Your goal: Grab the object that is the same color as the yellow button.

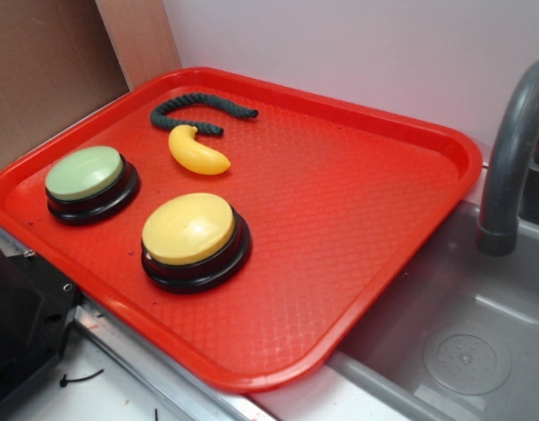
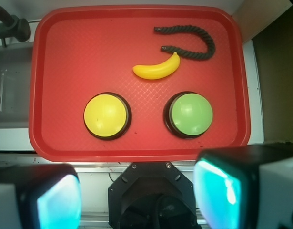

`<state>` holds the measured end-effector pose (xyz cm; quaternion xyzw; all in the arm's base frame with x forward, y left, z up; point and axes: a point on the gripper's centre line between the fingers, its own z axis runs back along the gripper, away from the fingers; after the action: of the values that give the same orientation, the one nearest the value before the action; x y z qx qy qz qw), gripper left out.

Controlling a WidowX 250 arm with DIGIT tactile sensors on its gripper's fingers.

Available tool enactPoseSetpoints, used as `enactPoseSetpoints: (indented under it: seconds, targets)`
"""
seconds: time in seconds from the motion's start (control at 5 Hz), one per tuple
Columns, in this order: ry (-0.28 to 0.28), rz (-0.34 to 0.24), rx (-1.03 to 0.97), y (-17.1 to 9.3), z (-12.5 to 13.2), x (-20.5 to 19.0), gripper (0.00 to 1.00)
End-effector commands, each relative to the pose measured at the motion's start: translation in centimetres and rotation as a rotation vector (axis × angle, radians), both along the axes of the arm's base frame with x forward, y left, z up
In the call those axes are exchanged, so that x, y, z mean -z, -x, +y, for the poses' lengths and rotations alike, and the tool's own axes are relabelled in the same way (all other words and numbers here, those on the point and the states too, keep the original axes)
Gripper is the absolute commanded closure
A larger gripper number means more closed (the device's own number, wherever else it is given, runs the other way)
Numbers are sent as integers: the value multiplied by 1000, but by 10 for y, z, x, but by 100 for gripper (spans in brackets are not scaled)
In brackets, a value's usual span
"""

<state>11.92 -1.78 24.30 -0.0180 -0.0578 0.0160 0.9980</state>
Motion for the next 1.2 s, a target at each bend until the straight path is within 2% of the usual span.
enactPoseSetpoints:
  seconds: [0.0,0.2,0.4,0.6,0.8,1.0]
  targets:
    - [0,0,0,0,0,0,0]
    - [48,-8,-122,-7,5,4,0]
    - [69,-33,-357,-22,17,12,0]
    - [103,-26,-561,-45,34,30,0]
    - [115,-43,-732,-64,46,45,0]
    - [89,-90,-861,-83,49,71,0]
